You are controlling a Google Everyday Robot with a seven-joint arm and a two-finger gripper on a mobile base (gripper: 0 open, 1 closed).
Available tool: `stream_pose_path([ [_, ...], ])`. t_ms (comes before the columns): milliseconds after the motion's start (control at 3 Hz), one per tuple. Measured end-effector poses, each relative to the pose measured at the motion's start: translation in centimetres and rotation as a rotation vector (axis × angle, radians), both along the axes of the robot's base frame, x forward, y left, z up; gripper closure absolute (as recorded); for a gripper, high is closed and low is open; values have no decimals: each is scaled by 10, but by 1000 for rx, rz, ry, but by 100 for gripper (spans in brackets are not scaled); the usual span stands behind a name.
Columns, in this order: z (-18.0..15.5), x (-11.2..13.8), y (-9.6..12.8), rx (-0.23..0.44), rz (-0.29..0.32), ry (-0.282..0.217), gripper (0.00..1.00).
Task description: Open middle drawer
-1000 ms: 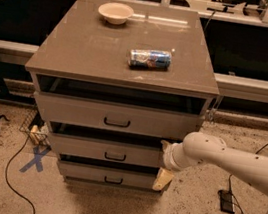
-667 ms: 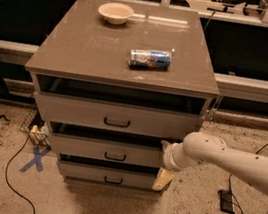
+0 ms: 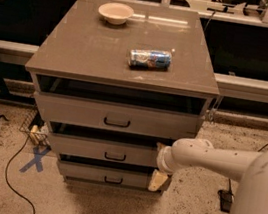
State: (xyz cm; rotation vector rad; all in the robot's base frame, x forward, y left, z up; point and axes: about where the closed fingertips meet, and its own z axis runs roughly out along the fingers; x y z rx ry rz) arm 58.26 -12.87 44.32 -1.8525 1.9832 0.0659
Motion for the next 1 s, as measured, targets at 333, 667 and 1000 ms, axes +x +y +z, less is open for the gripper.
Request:
stream_pose_path([
  [333,-14,14,1,-3,-24,-16,0],
  [667,-24,31,5,8,-35,-25,0],
  [1000,-25,39,11,12,-24,-36,19],
])
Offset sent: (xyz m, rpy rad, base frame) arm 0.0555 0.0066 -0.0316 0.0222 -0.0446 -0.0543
